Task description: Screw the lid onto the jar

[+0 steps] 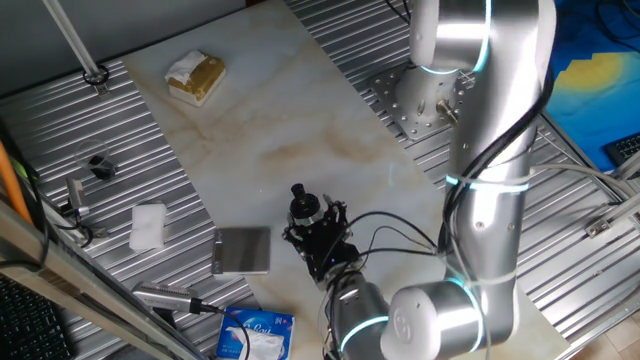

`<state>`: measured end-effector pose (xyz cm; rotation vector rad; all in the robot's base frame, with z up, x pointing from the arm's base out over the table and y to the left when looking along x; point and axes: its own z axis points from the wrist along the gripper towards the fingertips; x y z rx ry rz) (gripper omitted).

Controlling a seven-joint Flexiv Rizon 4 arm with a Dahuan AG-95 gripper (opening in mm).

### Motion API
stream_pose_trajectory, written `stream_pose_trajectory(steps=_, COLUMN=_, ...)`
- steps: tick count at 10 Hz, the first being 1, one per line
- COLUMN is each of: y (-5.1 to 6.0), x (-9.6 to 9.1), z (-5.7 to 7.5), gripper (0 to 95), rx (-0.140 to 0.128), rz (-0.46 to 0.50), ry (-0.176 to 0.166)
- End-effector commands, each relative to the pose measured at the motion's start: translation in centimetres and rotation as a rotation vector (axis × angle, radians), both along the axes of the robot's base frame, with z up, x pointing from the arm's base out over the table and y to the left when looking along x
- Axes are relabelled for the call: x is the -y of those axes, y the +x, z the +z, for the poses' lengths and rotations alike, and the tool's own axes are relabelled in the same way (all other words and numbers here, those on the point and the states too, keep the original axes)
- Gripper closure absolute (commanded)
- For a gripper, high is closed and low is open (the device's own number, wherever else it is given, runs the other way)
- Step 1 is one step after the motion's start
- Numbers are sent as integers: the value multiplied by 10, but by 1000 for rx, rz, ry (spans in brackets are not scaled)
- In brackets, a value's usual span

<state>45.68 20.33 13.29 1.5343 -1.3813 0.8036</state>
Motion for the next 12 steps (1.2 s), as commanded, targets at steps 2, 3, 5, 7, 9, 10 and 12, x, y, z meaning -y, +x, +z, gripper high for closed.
stream_pose_trajectory(steps=2, y=-10, x=7, z=22, gripper=380, rx=90, rz=-56, ry=117)
stream_pose_trajectory(steps=3, y=-11, x=13, z=28, gripper=380, rx=118, rz=-83, ry=176)
stream_pose_trajectory(steps=5, y=-12, x=26, z=46, gripper=380, rx=195, rz=-139, ry=317)
stream_pose_trajectory(steps=7, y=-13, x=34, z=55, gripper=380, rx=261, rz=-206, ry=444)
stream_pose_trajectory(steps=9, y=-14, x=39, z=56, gripper=380, rx=298, rz=-255, ry=539)
stream_pose_trajectory(steps=10, y=-14, x=40, z=57, gripper=190, rx=309, rz=-267, ry=563)
stream_pose_trajectory(steps=12, y=-14, x=44, z=57, gripper=190, rx=341, rz=-319, ry=653)
